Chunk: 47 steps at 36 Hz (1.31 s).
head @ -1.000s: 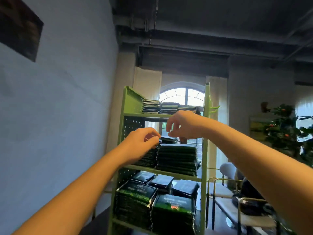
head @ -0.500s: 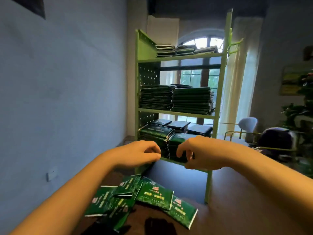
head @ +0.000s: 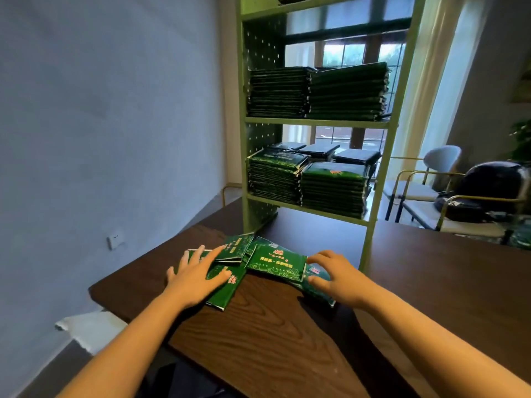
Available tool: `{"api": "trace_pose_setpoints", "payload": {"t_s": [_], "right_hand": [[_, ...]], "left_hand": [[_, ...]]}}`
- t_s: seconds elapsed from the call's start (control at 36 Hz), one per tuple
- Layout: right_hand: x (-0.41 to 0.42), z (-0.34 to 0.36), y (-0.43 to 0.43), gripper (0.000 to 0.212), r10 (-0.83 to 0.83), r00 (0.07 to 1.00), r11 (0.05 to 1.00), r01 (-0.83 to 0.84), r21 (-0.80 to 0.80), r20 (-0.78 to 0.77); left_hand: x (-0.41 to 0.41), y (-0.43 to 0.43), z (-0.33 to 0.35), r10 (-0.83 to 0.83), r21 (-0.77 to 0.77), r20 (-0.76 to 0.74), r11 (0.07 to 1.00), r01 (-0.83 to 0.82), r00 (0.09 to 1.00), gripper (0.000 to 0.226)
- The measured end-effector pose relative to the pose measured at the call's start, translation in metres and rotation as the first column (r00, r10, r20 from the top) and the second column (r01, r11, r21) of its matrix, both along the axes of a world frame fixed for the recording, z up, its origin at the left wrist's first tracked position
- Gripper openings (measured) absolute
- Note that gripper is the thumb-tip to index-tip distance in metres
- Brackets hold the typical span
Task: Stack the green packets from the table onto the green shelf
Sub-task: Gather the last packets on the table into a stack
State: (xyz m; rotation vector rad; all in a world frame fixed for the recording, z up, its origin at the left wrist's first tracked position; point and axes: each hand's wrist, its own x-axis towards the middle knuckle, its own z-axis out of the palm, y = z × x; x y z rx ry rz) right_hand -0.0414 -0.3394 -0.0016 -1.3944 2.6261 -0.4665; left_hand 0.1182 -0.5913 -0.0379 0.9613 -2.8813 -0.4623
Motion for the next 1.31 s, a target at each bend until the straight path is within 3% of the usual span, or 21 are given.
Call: {"api": "trace_pose_setpoints", "payload": {"t_s": [0.25, 0.42, 0.5, 0.61, 0.67, 0.72, 0.81, 1.0, 1.11, 1.19, 1.31], "right_hand": [[-0.017, -0.016, -0.046, 0.036, 0.004, 0.998, 0.997, -0.009, -0.081, -0.065], [-0.027, -0.020, -0.054, 0.049, -0.008, 1.000, 0.995, 0.009, 0.101, -0.017], [-0.026, -0.017, -0.045, 0.066, -0.023, 0.999, 0.991, 0.020, 0.133, 0.024], [-0.009, -0.015, -0.020, 0.074, -0.008, 0.999, 0.986, -0.001, 0.169, 0.051], [0.002, -0.016, -0.004, 0.076, 0.002, 0.997, 0.986, -0.015, 0.168, 0.074], [0.010, -0.016, 0.012, 0.077, 0.001, 0.995, 0.987, -0.018, 0.159, 0.104], [0.017, -0.013, 0.035, 0.075, -0.028, 0.989, 0.991, 0.008, 0.137, 0.146], [0.014, -0.010, 0.077, 0.063, -0.157, 0.972, 0.987, 0.160, -0.002, 0.177], [0.001, -0.027, 0.095, 0.037, -0.278, 0.950, 0.939, 0.300, -0.167, 0.144], [-0.006, -0.032, 0.105, 0.033, -0.344, 0.936, 0.884, 0.351, -0.308, 0.080], [-0.012, -0.030, 0.116, 0.023, -0.323, 0.922, 0.772, 0.386, -0.505, 0.213]], "left_hand": [[-0.012, 0.011, -0.016, -0.038, -0.055, 0.095, 0.998, 0.043, 0.995, 0.066], [-0.012, 0.020, -0.020, -0.109, -0.044, 0.093, 0.993, 0.114, 0.990, 0.064], [-0.010, 0.026, -0.021, -0.153, -0.032, 0.082, 0.987, 0.156, 0.985, 0.065], [-0.004, 0.046, -0.023, -0.275, -0.006, 0.064, 0.961, 0.276, 0.959, 0.110], [-0.003, 0.062, -0.024, -0.334, -0.010, 0.074, 0.942, 0.336, 0.940, 0.117], [-0.003, 0.076, -0.024, -0.382, -0.014, 0.093, 0.923, 0.385, 0.919, 0.115], [-0.006, 0.093, -0.023, -0.415, -0.014, 0.119, 0.908, 0.420, 0.902, 0.091], [-0.017, 0.129, -0.024, -0.468, -0.017, 0.074, 0.882, 0.470, 0.881, 0.107], [-0.022, 0.144, -0.025, -0.476, -0.009, -0.017, 0.880, 0.476, 0.879, 0.093], [-0.020, 0.150, -0.021, -0.454, 0.018, -0.117, 0.888, 0.459, 0.883, 0.086], [-0.025, 0.158, -0.018, -0.362, 0.019, -0.303, 0.923, 0.385, 0.882, 0.061]]}}
